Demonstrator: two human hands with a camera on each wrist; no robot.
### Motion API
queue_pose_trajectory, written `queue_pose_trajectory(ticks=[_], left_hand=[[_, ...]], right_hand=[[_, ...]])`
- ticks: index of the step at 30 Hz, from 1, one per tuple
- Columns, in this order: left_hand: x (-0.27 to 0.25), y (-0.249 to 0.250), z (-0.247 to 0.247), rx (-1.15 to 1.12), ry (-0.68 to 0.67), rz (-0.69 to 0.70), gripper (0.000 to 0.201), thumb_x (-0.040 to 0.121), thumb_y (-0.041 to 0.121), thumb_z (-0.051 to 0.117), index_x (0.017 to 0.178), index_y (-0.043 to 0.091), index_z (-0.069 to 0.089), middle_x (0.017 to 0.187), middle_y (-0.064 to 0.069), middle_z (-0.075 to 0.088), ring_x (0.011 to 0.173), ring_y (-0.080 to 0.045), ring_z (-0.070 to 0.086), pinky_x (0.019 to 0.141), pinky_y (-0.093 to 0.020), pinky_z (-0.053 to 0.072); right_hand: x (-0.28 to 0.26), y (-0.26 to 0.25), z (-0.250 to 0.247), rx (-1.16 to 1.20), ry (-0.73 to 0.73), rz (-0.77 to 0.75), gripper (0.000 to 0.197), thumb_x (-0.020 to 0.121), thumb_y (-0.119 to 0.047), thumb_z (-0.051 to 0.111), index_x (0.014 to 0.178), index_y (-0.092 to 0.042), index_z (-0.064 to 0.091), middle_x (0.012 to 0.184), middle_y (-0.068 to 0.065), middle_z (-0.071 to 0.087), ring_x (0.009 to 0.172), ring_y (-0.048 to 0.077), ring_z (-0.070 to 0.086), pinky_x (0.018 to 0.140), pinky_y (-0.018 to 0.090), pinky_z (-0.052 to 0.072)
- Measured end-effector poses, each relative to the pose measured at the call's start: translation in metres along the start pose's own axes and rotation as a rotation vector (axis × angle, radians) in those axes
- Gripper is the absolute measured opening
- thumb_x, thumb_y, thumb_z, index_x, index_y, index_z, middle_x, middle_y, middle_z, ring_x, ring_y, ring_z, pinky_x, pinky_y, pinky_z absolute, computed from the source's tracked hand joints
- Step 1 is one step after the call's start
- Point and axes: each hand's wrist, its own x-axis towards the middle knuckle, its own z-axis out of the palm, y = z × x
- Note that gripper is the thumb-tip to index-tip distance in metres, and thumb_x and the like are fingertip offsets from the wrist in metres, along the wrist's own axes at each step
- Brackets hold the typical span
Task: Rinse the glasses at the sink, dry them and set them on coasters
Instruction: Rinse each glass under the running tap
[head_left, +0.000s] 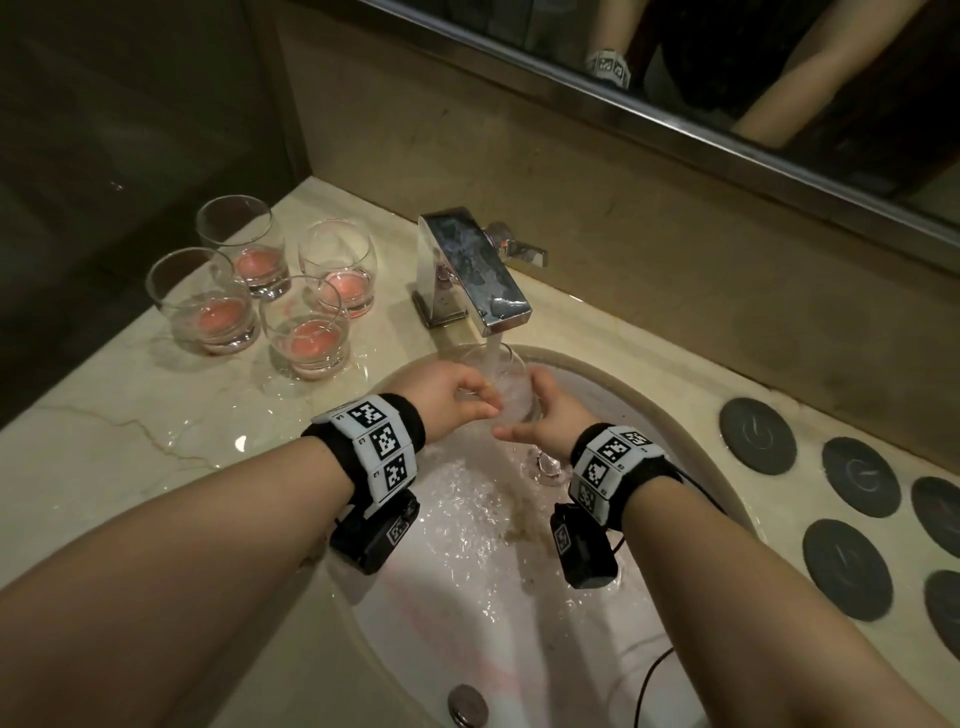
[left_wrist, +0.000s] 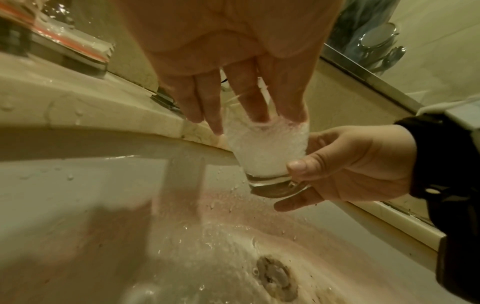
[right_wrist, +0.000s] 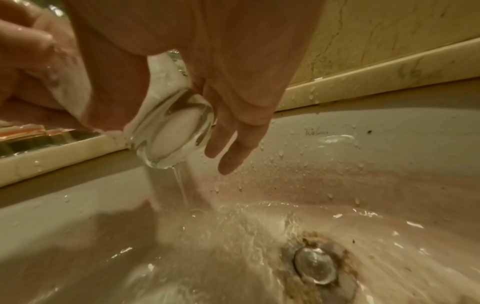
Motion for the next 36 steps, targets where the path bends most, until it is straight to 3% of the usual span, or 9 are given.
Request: queue_pose_trajectory(ticks=[3, 8, 10, 12, 15, 23, 27, 30, 36], left_hand=[[-0.003, -0.001, 0.001, -0.021, 0.021, -0.005, 0.016, 0.083, 0.035, 0.068, 0.098, 0.03, 0.071, 0.11, 0.01, 0.066, 0.104, -0.008, 0.056, 0.096, -0.029, 0.04], [-0.009, -0.003, 0.003, -0.048, 0.069, -0.089, 0.014, 0.08, 0.04, 0.069, 0.093, 0.035, 0.064, 0.118, 0.006, 0.061, 0.113, -0.013, 0.053, 0.103, -0.037, 0.038], [-0.013, -0.002, 0.003, -0.049, 0.072, -0.119, 0.019, 0.08, 0.038, 0.07, 0.097, 0.03, 0.065, 0.12, 0.004, 0.06, 0.115, -0.015, 0.053, 0.103, -0.036, 0.038], [-0.02, 0.002, 0.003, -0.056, 0.072, -0.136, 0.023, 0.082, 0.034, 0.069, 0.101, 0.024, 0.065, 0.123, 0.002, 0.059, 0.115, -0.016, 0.052, 0.101, -0.03, 0.037], [-0.032, 0.007, 0.004, -0.087, 0.094, -0.149, 0.027, 0.083, 0.03, 0.069, 0.107, 0.02, 0.063, 0.123, 0.002, 0.058, 0.114, -0.015, 0.052, 0.092, -0.023, 0.035], [-0.071, 0.023, 0.001, -0.288, 0.147, -0.125, 0.033, 0.085, 0.024, 0.067, 0.114, 0.009, 0.061, 0.103, -0.001, 0.061, 0.092, -0.012, 0.054, 0.078, -0.023, 0.041], [-0.094, 0.026, -0.014, -0.503, 0.169, -0.132, 0.031, 0.09, 0.025, 0.061, 0.117, 0.01, 0.059, 0.109, -0.006, 0.059, 0.098, -0.016, 0.055, 0.076, -0.026, 0.049], [-0.112, 0.024, -0.035, -0.646, 0.158, -0.132, 0.03, 0.092, 0.026, 0.057, 0.12, 0.015, 0.058, 0.12, -0.004, 0.06, 0.108, -0.018, 0.055, 0.082, -0.027, 0.049], [-0.157, 0.006, -0.09, -0.766, 0.167, -0.101, 0.005, 0.09, 0.018, 0.059, 0.09, 0.016, 0.064, 0.094, 0.003, 0.067, 0.096, -0.013, 0.06, 0.089, -0.033, 0.048]], right_hand=[[-0.002, 0.002, -0.004, -0.032, 0.026, -0.006, 0.073, 0.07, -0.018, 0.082, 0.13, -0.026, 0.041, 0.118, -0.003, 0.057, 0.105, 0.015, 0.056, 0.08, 0.021, 0.044], [-0.017, -0.006, -0.021, -0.159, 0.032, -0.002, 0.064, 0.071, -0.021, 0.082, 0.123, -0.027, 0.044, 0.095, -0.016, 0.055, 0.083, -0.002, 0.055, 0.06, 0.008, 0.036], [-0.024, -0.012, -0.027, -0.29, 0.057, -0.021, 0.066, 0.068, -0.027, 0.083, 0.123, -0.025, 0.047, 0.102, -0.011, 0.055, 0.088, 0.006, 0.057, 0.063, 0.01, 0.038], [-0.03, -0.02, -0.029, -0.467, 0.081, -0.04, 0.071, 0.066, -0.032, 0.084, 0.126, -0.023, 0.049, 0.113, -0.004, 0.051, 0.094, 0.013, 0.053, 0.071, 0.019, 0.041], [-0.045, -0.037, -0.032, -0.694, 0.097, -0.058, 0.074, 0.065, -0.034, 0.083, 0.129, -0.025, 0.046, 0.111, -0.004, 0.04, 0.099, 0.02, 0.052, 0.082, 0.032, 0.049], [-0.097, -0.089, -0.022, -1.335, 0.144, -0.214, 0.058, 0.077, -0.02, 0.066, 0.128, -0.024, 0.04, 0.122, 0.006, 0.037, 0.104, 0.027, 0.048, 0.073, 0.034, 0.045], [-0.117, -0.106, -0.014, -1.186, 0.199, -0.24, 0.058, 0.075, -0.021, 0.07, 0.126, -0.022, 0.041, 0.121, 0.006, 0.04, 0.101, 0.026, 0.052, 0.077, 0.035, 0.05], [-0.127, -0.116, -0.003, -0.924, 0.204, -0.245, 0.072, 0.07, -0.031, 0.08, 0.131, -0.023, 0.042, 0.123, 0.003, 0.041, 0.102, 0.023, 0.054, 0.078, 0.03, 0.047], [-0.122, -0.133, 0.063, -0.609, 0.269, -0.338, 0.076, 0.067, -0.035, 0.083, 0.13, -0.02, 0.044, 0.13, 0.005, 0.045, 0.114, 0.019, 0.048, 0.091, 0.024, 0.038]])
